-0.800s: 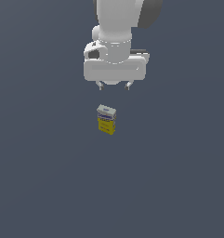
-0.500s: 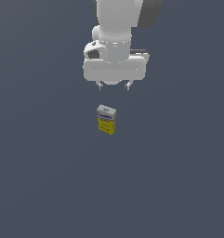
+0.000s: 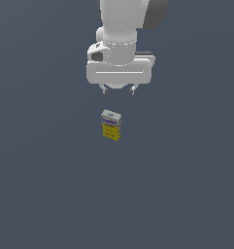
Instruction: Pick up the object and move it to a goal position.
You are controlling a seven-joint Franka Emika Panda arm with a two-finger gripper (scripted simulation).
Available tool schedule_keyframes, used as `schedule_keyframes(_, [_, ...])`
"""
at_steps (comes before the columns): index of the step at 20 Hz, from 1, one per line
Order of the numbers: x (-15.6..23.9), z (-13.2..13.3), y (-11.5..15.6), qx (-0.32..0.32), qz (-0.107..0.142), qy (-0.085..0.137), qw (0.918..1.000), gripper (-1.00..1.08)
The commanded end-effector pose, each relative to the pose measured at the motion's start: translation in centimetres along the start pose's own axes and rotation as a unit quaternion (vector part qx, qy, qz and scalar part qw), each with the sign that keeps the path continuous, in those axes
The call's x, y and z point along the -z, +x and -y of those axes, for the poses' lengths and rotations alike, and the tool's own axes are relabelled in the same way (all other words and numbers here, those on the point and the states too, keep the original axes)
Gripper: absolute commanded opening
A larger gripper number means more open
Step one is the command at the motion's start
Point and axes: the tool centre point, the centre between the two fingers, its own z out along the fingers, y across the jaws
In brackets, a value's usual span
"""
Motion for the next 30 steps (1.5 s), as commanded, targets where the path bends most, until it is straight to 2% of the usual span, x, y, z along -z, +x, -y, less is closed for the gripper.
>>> schedule_keyframes(1, [-0.1,0.0,0.0,0.005,0.0,0.0,1.0,1.0])
schedule_keyframes(10, [-1.3,-0.3,-0.1,0.055,0.001,0.0,0.9985,1.0])
schedule_keyframes(16, [-2.6,-0.7,-0.3,0.114,0.003,0.001,0.9935,1.0])
schedule_keyframes(23, [-4.5,-1.2,-0.6,0.196,0.004,0.002,0.9805,1.0])
schedule_keyframes(30, [-6.4,-1.7,-1.0,0.278,0.006,0.003,0.9607,1.0])
